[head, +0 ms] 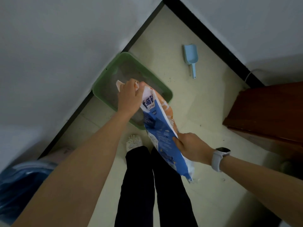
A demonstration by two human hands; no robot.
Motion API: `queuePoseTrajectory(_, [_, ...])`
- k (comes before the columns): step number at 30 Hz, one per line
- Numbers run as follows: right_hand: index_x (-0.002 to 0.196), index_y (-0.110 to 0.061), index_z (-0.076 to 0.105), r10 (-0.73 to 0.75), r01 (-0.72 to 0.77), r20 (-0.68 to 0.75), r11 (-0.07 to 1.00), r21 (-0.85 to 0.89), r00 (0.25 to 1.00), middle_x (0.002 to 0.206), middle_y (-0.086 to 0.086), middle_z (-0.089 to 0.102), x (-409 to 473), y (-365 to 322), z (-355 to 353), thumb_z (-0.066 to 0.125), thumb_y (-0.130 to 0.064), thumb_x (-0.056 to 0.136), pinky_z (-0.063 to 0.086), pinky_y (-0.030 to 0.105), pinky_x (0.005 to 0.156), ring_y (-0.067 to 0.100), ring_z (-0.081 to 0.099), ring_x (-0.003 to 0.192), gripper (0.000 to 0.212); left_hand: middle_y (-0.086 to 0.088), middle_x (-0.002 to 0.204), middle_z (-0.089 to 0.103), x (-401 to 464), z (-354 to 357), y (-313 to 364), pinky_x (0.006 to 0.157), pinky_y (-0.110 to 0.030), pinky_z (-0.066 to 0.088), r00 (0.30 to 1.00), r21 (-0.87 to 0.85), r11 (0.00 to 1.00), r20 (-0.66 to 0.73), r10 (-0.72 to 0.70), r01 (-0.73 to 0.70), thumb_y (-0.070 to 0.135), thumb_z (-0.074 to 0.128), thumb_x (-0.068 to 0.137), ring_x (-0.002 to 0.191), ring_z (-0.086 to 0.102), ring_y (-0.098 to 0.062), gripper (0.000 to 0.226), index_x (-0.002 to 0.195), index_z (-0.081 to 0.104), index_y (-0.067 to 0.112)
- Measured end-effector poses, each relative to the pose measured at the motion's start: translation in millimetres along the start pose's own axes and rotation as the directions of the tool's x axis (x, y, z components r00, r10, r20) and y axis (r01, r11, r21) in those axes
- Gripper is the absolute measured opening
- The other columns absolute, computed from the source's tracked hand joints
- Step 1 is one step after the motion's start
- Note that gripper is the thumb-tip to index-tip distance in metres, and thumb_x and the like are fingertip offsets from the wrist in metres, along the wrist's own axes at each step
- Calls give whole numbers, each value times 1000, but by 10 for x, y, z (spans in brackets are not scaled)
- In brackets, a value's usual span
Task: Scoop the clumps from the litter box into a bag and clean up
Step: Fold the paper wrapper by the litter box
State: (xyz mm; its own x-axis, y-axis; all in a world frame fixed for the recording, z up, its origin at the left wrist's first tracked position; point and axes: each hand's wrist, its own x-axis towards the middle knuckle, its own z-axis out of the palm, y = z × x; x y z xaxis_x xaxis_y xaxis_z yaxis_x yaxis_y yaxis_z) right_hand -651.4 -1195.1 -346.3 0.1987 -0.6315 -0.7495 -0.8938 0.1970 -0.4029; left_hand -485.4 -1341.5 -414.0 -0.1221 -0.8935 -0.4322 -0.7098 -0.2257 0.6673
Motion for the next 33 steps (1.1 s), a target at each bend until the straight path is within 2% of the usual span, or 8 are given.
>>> queuePoseTrajectory(4, [92, 0, 47, -11, 12, -11, 999, 46, 1000, 57, 6, 41, 70, -28, -28, 33, -21, 99, 26, 32, 58, 29, 36, 54, 26, -7, 111, 54, -86, 10, 67, 87, -39, 40, 974, 90, 981, 166, 156, -172, 56, 58, 81, 104, 48, -24, 52, 116, 53, 18])
queuePoseTrajectory(8, [68, -15, 33, -22, 22, 3, 998, 58, 1000, 58, 6, 37, 105, 31, -57, 33, -23, 100, 24, 30, 57, 27, 35, 53, 33, -6, 125, 42, -306, 73, 97, 103, -46, 23, 848, 325, 830, 443, 290, -453, 72, 45, 78, 120, 33, -27, 60, 130, 44, 43])
queuePoseTrajectory(15, [63, -26, 20, -71, 72, -17, 996, 59, 997, 53, -2, 30, 40, 81, -177, 34, -21, 99, 21, 29, 56, 15, 28, 46, 39, -4, 107, 42, -383, -22, -14, 95, -44, 19, 726, 388, 635, 528, 442, -668, 85, 17, 66, 107, 30, -19, 83, 138, 31, 47])
queuePoseTrajectory(18, [70, -15, 31, -98, 100, -35, 993, 68, 995, 63, 13, 48, -1, 94, -234, 35, -20, 99, 26, 32, 58, 26, 33, 52, 30, -4, 92, 50, -471, 89, -49, 80, -40, 27, 653, 419, 501, 487, 580, -757, 74, 33, 74, 92, 35, -20, 61, 122, 49, 40])
queuePoseTrajectory(21, [71, -14, 30, -141, 143, -71, 989, 27, 988, 69, 22, 53, -41, 130, -270, 37, -19, 99, 24, 32, 58, 28, 32, 55, 29, -1, 80, 56, -568, 255, 100, 69, -34, 23, 633, 433, 480, 355, 687, -763, 40, 41, 81, 79, 43, -21, 30, 96, 65, 30])
queuePoseTrajectory(26, [81, -7, 46, -145, 153, -155, 987, 42, 977, 50, -4, 28, -157, 451, -165, 41, -17, 97, 28, 35, 54, 25, 31, 46, 19, 4, 72, 57, -703, 427, 382, 67, -32, 22, 570, 352, 472, 266, 778, -808, 18, 39, 74, 73, 36, -16, 25, 75, 64, 17])
queuePoseTrajectory(30, [89, -15, 49, -208, 220, -272, 976, 11, 940, 49, 6, 49, -269, 551, 11, 49, -15, 87, 25, 25, 44, 27, 44, 40, 2, 5, 65, 51, -883, 456, 395, 66, -31, 21, 550, 284, 479, 283, 786, -831, 14, 39, 69, 72, 31, -14, 19, 64, 58, 16])
queuePoseTrajectory(33, [83, -12, 54, -182, 168, -399, 983, -70, 899, 65, 7, 58, -264, 706, 219, 41, -31, 87, 23, 28, 54, 27, 55, 55, 23, 4, 63, 50, -934, 456, 441, 65, -31, 19, 579, 248, 525, 273, 768, -814, 12, 40, 70, 72, 31, -14, 21, 59, 58, 14])
